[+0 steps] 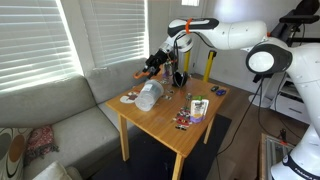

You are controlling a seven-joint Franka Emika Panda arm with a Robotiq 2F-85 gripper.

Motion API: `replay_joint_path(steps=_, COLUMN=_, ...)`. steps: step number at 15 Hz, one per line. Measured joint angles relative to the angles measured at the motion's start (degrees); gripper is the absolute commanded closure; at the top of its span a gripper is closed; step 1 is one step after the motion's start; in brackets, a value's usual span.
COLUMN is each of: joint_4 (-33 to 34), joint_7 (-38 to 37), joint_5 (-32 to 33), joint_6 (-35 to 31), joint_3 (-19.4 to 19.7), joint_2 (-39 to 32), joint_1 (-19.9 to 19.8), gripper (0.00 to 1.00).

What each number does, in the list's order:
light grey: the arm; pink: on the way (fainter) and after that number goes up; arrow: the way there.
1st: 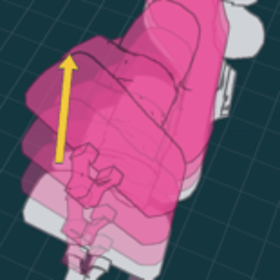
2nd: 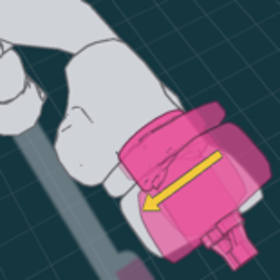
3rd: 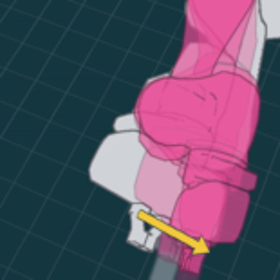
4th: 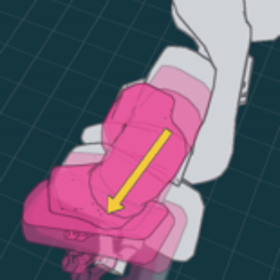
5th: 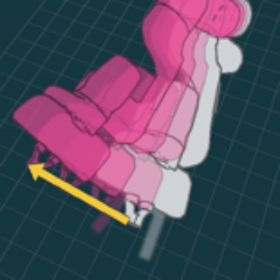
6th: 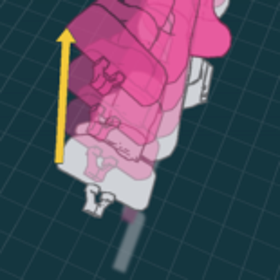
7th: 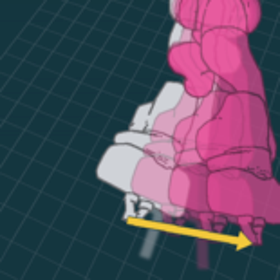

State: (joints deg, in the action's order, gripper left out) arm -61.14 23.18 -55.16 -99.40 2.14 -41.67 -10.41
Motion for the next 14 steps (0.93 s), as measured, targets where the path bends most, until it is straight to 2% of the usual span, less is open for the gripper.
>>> replay_joint_path(steps=2, joint_4=0.2, joint_7=-3.7, joint_5=1.7, joint_6=0.7, joint_3=-0.1, joint_2=0.6, joint_1=0.0, gripper=0.0)
replay_joint_path(steps=3, joint_4=0.3, joint_7=-5.6, joint_5=2.6, joint_6=1.4, joint_3=-0.1, joint_2=0.9, joint_1=0.0, gripper=0.06)
replay_joint_path(steps=5, joint_4=0.3, joint_7=-8.9, joint_5=4.3, joint_6=3.3, joint_3=-0.2, joint_2=1.6, joint_1=0.0, gripper=0.11)
replay_joint_path(steps=6, joint_4=0.3, joint_7=-10.5, joint_5=5.1, joint_6=4.4, joint_3=-0.2, joint_2=1.9, joint_1=0.0, gripper=0.07)
replay_joint_path(steps=9, joint_4=0.4, joint_7=-14.9, joint_5=7.4, joint_6=8.5, joint_3=-0.2, joint_2=2.6, joint_1=0.0, gripper=0.06)
replay_joint_path(steps=10, joint_4=0.4, joint_7=-16.1, joint_5=8.3, joint_6=10.1, joint_3=-0.2, joint_2=2.8, joint_1=0.0, gripper=0.09)
replay_joint_path(steps=12, joint_4=0.4, joint_7=-18.0, joint_5=9.7, joint_6=12.7, joint_3=-0.2, joint_2=3.2, joint_1=-0.1, gripper=0.33)
replay_joint_path(steps=13, joint_4=0.4, joint_7=-18.3, joint_5=10.1, joint_6=13.5, joint_3=-0.2, joint_2=3.2, joint_1=-0.1, gripper=0.36)
replay_joint_path(steps=14, joint_4=0.4, joint_7=-18.3, joint_5=10.5, joint_6=14.0, joint_3=-0.2, joint_2=3.2, joint_1=-0.2, gripper=0.45)
